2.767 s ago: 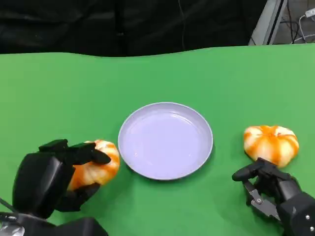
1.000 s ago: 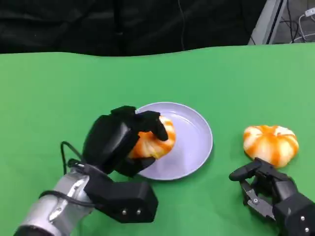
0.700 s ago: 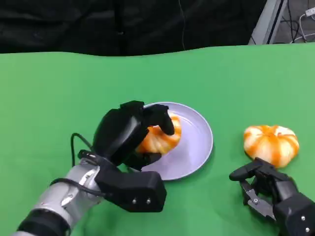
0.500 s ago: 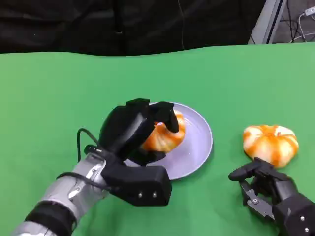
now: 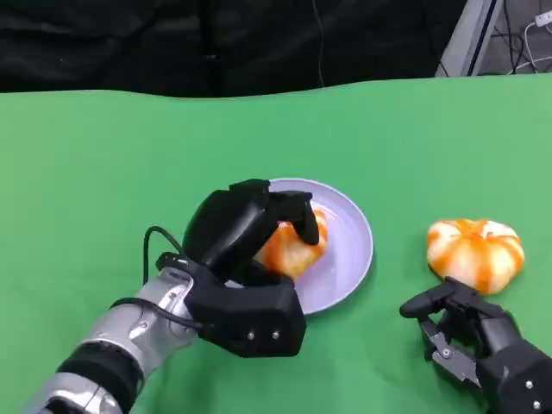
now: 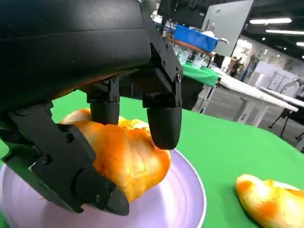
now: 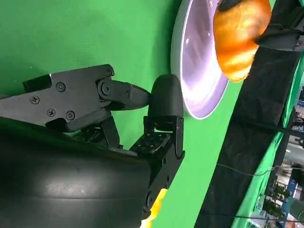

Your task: Grasp the bread from the table and place it into the plate.

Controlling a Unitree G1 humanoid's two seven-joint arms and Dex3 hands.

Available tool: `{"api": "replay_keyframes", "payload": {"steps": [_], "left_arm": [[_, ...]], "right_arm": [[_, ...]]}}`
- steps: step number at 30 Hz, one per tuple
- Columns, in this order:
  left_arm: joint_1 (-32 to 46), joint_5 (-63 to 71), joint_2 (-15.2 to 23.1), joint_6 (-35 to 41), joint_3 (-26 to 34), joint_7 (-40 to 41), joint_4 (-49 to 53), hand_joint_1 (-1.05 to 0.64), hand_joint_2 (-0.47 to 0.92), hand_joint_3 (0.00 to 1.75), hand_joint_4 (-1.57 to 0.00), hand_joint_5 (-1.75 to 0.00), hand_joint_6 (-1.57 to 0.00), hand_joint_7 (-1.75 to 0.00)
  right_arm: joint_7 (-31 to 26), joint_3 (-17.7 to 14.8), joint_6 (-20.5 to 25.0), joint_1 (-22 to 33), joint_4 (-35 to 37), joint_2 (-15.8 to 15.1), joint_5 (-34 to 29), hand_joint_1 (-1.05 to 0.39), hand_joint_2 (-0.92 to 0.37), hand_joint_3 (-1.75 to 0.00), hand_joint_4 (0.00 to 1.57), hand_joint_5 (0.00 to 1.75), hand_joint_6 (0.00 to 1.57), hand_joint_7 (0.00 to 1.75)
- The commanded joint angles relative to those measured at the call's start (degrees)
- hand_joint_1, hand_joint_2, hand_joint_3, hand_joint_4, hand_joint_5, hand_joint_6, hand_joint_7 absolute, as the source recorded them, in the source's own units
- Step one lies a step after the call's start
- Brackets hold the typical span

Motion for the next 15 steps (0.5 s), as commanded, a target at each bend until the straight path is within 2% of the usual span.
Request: {"api": "replay_keyframes", "payload": {"steps": [1,2,3,4,5,7,8,9,10,11,12,15], "left_arm": [[-0.8,-1.9,-0.2,2.5,0.6,-2.4,0.5,-0.16,0.92,0.17,-0.81,-0.74,-0.93,-0.23],[-0.8,-1.9,-0.1,2.8,0.5,-2.5,0.4,-0.21,0.92,0.15,-0.82,-0.58,-0.91,-0.10],[-0.7,-2.0,-0.1,3.0,0.4,-2.8,0.3,-0.23,0.92,0.15,-0.82,-0.50,-0.89,-0.05],[-0.6,-2.0,-0.1,3.2,0.4,-2.9,0.2,-0.27,0.92,0.14,-0.82,-0.32,-0.84,-0.02],[-0.6,-2.1,0.0,3.3,0.4,-3.0,0.1,-0.28,0.92,0.13,-0.83,-0.25,-0.83,-0.02],[-0.3,-2.1,0.3,4.4,0.3,-4.1,-0.7,-0.29,0.92,0.13,-0.83,-0.19,-0.81,-0.01],[0.0,-2.1,0.5,5.3,0.3,-5.2,-1.5,-0.46,0.92,0.21,-0.69,-0.09,-0.68,0.00],[0.2,-2.1,0.7,6.1,0.3,-6.0,-2.3,-0.53,0.92,0.24,-0.64,-0.05,-0.63,0.00],[0.6,-3.2,0.9,6.7,0.7,-8.3,-3.3,-0.57,0.92,0.26,-0.61,-0.03,-0.60,0.00],[0.9,-4.9,1.1,7.0,1.4,-11.5,-4.1,-0.63,0.92,0.32,-0.46,-0.01,-0.50,0.00],[1.1,-6.8,1.2,7.3,2.1,-14.7,-4.9,-0.67,0.92,0.37,-0.38,-0.01,-0.44,0.00],[1.8,-9.2,1.5,8.2,3.0,-19.2,-6.9,-0.72,0.92,0.44,-0.27,0.00,-0.37,0.00]], "right_arm": [[-0.6,0.3,1.0,0.8,0.4,-0.1,-0.7,-0.29,-0.92,-0.45,0.73,1.75,0.70,1.29],[-0.7,0.3,1.1,0.9,0.4,-0.1,-0.9,-0.29,-0.92,-0.45,0.73,1.75,0.70,1.29],[-0.7,0.3,1.1,0.9,0.4,-0.1,-0.8,-0.29,-0.92,-0.45,0.73,1.75,0.70,1.29],[-0.7,0.3,1.0,0.9,0.4,-0.1,-0.8,-0.29,-0.92,-0.45,0.72,1.75,0.70,1.29],[-0.7,0.3,1.0,0.9,0.4,-0.1,-0.8,-0.29,-0.92,-0.45,0.72,1.75,0.70,1.29],[-0.5,0.3,1.0,0.8,0.5,0.0,-0.6,-0.29,-0.92,-0.45,0.72,1.75,0.70,1.29],[-0.4,0.3,1.0,0.8,0.5,0.1,-0.4,-0.30,-0.92,-0.45,0.72,1.75,0.69,1.30],[-0.3,0.2,1.0,0.8,0.6,0.1,-0.3,-0.31,-0.92,-0.46,0.72,1.75,0.69,1.30],[-0.1,0.2,1.0,0.8,0.4,0.1,-0.2,-0.31,-0.92,-0.46,0.72,1.75,0.69,1.30],[0.2,0.1,1.1,0.8,0.4,0.2,0.1,-0.30,-0.92,-0.46,0.72,1.75,0.68,1.30],[0.4,0.0,1.2,0.8,0.4,0.3,0.4,-0.30,-0.92,-0.46,0.72,1.75,0.68,1.30],[0.7,-0.1,1.4,0.8,0.3,0.3,0.7,-0.30,-0.92,-0.45,0.72,1.75,0.68,1.30]]}}
